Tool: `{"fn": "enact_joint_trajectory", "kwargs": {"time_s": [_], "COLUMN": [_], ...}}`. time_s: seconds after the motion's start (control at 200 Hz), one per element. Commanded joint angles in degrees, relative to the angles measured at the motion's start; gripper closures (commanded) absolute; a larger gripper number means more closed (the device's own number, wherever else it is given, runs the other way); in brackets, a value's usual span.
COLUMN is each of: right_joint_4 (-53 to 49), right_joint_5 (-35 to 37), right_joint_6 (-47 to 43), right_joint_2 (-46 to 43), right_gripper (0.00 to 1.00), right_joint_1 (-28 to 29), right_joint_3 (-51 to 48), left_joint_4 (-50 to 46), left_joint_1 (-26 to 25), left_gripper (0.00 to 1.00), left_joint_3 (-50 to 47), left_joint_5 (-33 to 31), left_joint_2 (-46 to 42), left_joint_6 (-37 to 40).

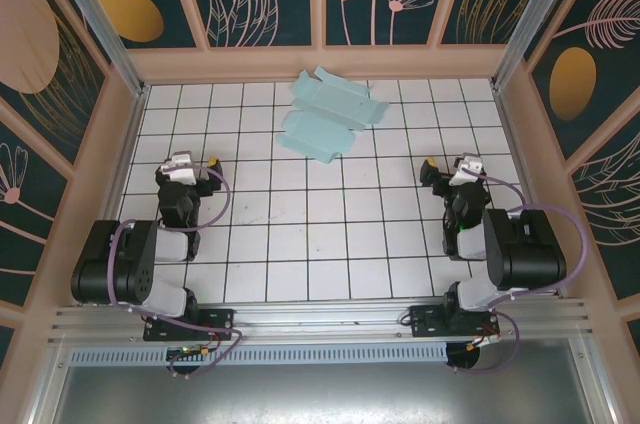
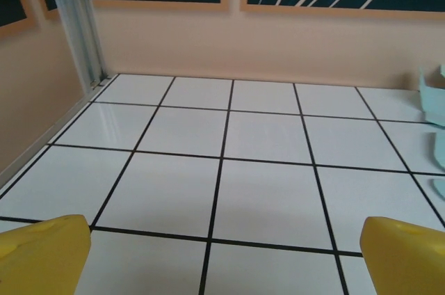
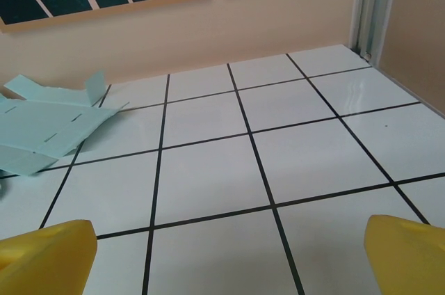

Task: Fold the paper box

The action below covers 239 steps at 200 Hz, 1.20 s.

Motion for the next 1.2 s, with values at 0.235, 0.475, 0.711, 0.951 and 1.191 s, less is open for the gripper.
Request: {"fn": "enact_joint_trajectory", "kwargs": {"time_s": [0.235,0.475,0.711,0.951,1.191], "right_joint_4": [-23.90,-47.80,-53.03,-56.48,-56.27], "right_joint_5": [3.75,3.24,2.04,-0.61,-3.33], "right_joint_6": [4.35,20.10,30.44,41.67,46.46], "right_joint_2": [-16.67,-12.99,-0.87,13.91,23.71], "right_gripper": [0.01,0.01,0.01,0.20,0.57], "right_joint_1": [3.20,11.96,22.34,27.78,30.57], "right_joint_3": [8.29,24.79,35.92,46.19,52.16], "left_joint_4": [-16.98,-27.06,-35.01,-35.02,-35.71], "left_joint_1": [-1.94,-11.63,-17.05,-19.00,-19.28], "left_gripper": [0.01,0.01,0.01,0.01,0.01], "left_joint_3": [4.00,6.13,7.53,7.16,6.59], "left_joint_5": [4.44,4.95,5.11,4.40,3.21], "left_joint_2": [-18.44,-28.17,-33.30,-32.96,-33.01], "left_joint_6": [-1.44,-0.02,3.29,3.66,4.06]}}
